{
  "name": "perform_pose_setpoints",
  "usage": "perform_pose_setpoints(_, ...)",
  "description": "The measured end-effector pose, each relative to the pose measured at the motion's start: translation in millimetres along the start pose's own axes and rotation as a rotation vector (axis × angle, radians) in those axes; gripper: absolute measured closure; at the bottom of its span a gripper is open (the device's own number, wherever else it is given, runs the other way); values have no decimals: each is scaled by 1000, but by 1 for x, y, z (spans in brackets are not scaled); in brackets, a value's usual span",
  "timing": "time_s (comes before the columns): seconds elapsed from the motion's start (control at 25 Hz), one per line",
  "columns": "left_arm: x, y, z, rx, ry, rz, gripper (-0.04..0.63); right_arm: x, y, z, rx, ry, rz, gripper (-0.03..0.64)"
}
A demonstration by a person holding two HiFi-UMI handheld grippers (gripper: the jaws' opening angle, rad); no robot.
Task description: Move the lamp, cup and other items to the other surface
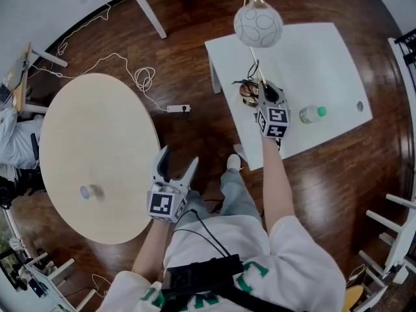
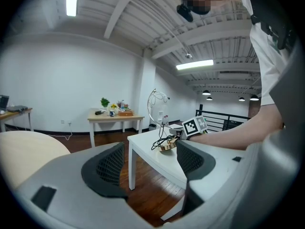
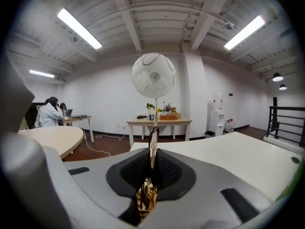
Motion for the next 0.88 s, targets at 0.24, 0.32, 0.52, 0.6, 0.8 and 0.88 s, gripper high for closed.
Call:
perform_pose_setpoints(0.24,-8,-6,-13,11,19,20,261,-15,3,2,-20,9,-32,578)
perform_pose_setpoints(0.32,-11,-6,-16,14,24,13,261,-18,7,6,-38,21,-60,578)
perform_pose_setpoints(0.52,-8,-5,-18,26,16,22,261,-16,1,11,-50,11,-61,578)
perform_pose_setpoints(0.6,-7,1,-19,27,13,10,261,-14,-1,13,-61,-1,-51,578)
perform_pose_setpoints(0.8,-6,1,-22,14,7,18,261,-2,-17,20,-104,-49,-60,578)
perform_pose_setpoints(0.88,-4,-7,-19,2,-3,45,261,9,-26,24,-120,-82,-71,578)
Point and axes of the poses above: the fingertips, and each gripper's own axes: z backward along the fingers, x to its left, y out of its underside, the point moved 6 cm from there along z, backward along the fingers, and after that the axes turned 13 degrees about x, right-handed, at the moved point
